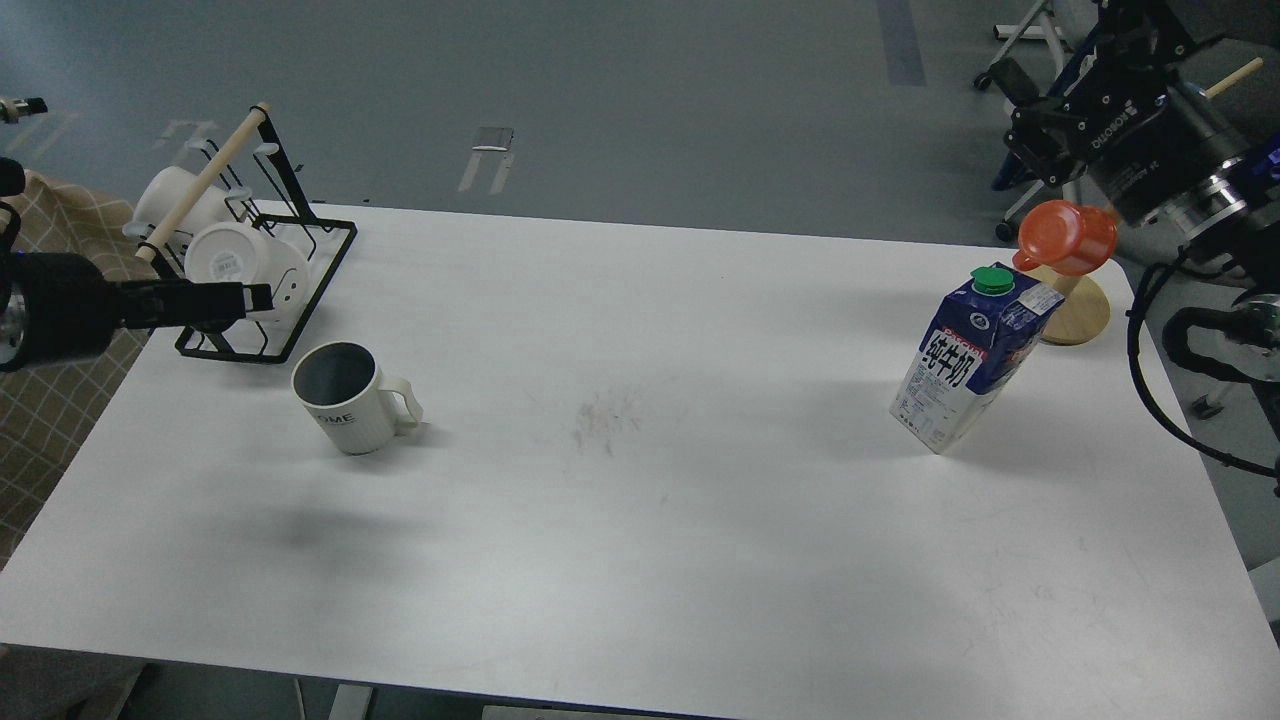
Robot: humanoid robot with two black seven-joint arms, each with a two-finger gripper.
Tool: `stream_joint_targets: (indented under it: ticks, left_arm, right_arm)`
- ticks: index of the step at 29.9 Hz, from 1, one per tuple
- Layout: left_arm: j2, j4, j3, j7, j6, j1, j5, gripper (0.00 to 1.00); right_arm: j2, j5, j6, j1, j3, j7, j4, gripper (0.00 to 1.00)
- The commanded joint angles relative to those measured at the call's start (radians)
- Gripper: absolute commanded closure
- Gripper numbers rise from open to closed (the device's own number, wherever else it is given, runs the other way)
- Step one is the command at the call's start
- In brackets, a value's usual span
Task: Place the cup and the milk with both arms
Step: 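Lower the left gripper toward the white mug's rim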
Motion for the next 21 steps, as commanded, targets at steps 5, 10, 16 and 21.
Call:
stream_joint_targets:
  ticks: [5,10,16,21]
  left_arm:
    - [-0.079,0.043,0.008,0.000,0.000,0.004,0.077,0.01]
    - [-0.143,0.108,0.008,-0.001,0.000,-0.004,0.055,0.01]
    - [-0.181,0.117,0.008,-0.001,0.000,-0.002,0.052,0.01]
    - [-0.215,0.146,0.009,-0.001,0.000,0.003,0.054,0.01]
  right_arm:
    - [-0.001,-0.002,0.000,-0.018,0.004,0.000,0.013,0.00]
    - [-0.001,-0.003,0.000,-0.023,0.009,0.000,0.013,0.00]
    - [-0.003,-0.005,0.000,-0.033,0.009,0.000,0.013,0.00]
    - [-0.009,-0.005,0.000,-0.035,0.009,0.000,0.014,0.00]
